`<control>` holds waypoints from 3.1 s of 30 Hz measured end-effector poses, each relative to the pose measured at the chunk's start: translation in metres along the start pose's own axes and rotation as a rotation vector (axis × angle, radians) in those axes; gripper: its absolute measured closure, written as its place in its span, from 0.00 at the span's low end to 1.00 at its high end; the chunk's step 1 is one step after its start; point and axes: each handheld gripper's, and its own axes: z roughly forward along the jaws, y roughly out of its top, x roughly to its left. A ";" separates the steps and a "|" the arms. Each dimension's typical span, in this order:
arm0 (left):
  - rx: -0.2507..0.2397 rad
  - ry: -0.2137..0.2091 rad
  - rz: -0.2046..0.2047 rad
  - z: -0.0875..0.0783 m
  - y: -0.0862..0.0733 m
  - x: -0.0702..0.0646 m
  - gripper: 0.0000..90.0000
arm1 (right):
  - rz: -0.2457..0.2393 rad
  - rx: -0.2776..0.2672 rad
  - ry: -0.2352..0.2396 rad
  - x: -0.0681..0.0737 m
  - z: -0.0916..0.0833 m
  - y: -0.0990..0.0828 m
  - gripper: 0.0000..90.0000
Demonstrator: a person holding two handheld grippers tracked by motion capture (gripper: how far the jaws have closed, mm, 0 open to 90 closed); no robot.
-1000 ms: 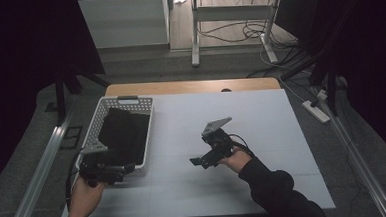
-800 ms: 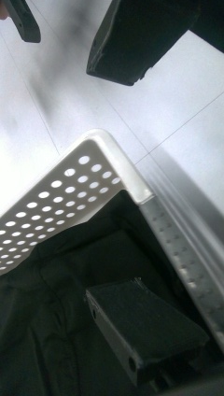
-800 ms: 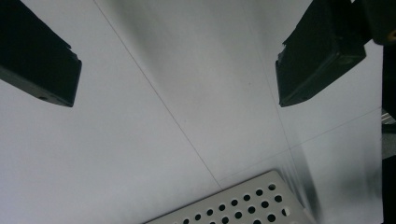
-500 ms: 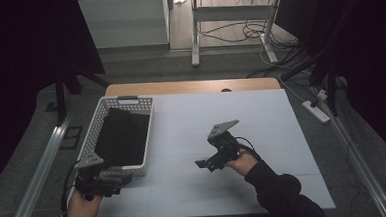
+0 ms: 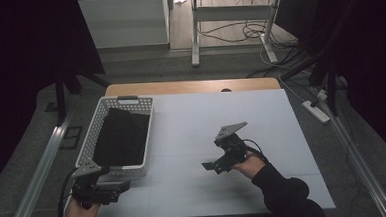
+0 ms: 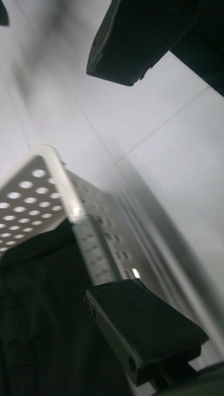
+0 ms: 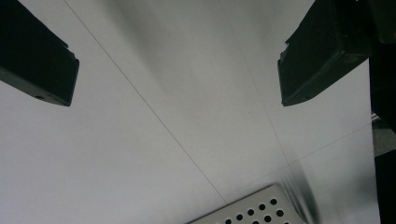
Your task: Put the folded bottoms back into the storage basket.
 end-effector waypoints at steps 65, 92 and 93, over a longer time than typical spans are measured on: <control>0.047 -0.014 -0.034 0.006 -0.010 0.004 0.00 | 0.174 -0.058 -0.161 0.000 -0.090 -0.093 0.00; 0.048 -0.015 -0.031 0.006 -0.010 0.004 0.00 | 0.257 -0.064 -0.261 -0.003 -0.122 -0.123 0.00; 0.049 -0.015 -0.030 0.006 -0.010 0.004 0.00 | 0.258 -0.064 -0.264 -0.003 -0.123 -0.123 0.00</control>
